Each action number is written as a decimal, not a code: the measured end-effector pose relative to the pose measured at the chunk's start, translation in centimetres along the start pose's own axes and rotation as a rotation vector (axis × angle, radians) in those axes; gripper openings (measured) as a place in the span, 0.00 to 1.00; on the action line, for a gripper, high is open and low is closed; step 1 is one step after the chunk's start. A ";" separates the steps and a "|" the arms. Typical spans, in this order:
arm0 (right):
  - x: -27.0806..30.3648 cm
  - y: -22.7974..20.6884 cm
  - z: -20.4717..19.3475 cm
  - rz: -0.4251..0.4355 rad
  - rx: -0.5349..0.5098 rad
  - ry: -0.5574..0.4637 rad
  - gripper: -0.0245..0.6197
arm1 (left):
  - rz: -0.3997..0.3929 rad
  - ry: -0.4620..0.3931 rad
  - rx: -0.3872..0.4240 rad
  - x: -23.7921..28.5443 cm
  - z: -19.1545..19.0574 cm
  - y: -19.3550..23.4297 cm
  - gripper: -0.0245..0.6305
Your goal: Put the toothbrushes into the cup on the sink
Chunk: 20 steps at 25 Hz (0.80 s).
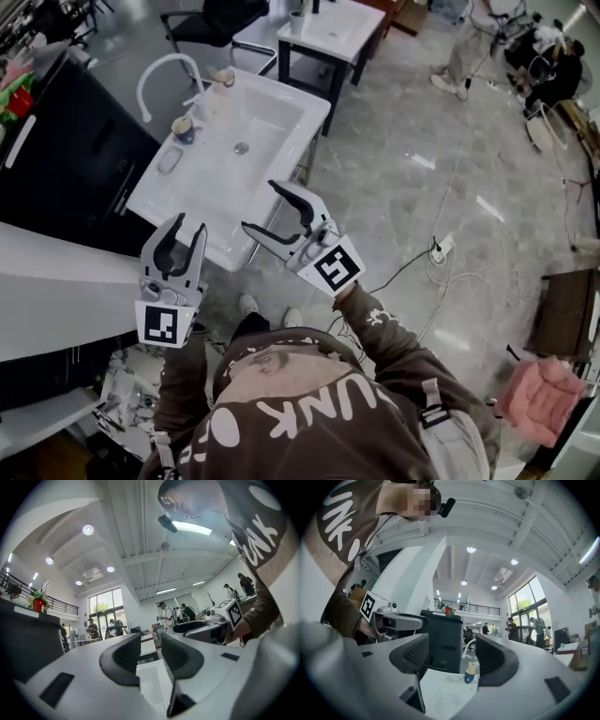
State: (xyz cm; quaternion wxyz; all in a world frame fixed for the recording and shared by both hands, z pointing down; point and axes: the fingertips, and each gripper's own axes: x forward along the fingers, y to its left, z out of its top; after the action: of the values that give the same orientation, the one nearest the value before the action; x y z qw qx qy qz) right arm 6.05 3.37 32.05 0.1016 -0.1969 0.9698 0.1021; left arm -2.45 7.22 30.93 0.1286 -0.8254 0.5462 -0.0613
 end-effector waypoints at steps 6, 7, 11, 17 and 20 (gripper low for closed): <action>-2.1 3.9 0.6 0.020 -0.006 0.051 0.52 | -0.031 -0.007 -0.009 -2.7 1.1 -1.8 0.22; -2.3 4.5 0.9 0.026 -0.008 0.056 0.52 | -0.036 -0.006 -0.010 -3.3 1.3 -2.0 0.22; -2.9 6.7 1.3 0.040 -0.033 0.099 0.51 | -0.049 -0.004 -0.016 -5.4 1.9 -2.4 0.22; -2.3 9.2 1.7 0.043 -0.077 0.143 0.50 | -0.042 -0.015 -0.021 -8.4 2.0 -1.7 0.22; -1.9 10.2 2.5 0.044 -0.087 0.131 0.50 | -0.035 -0.021 -0.022 -9.6 2.2 -1.3 0.22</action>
State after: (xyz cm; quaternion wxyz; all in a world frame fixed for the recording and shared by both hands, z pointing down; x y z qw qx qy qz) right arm 4.03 13.89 31.72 0.0268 -0.1859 0.9731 0.1332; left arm -4.59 16.78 29.54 0.1243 -0.8369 0.5309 -0.0487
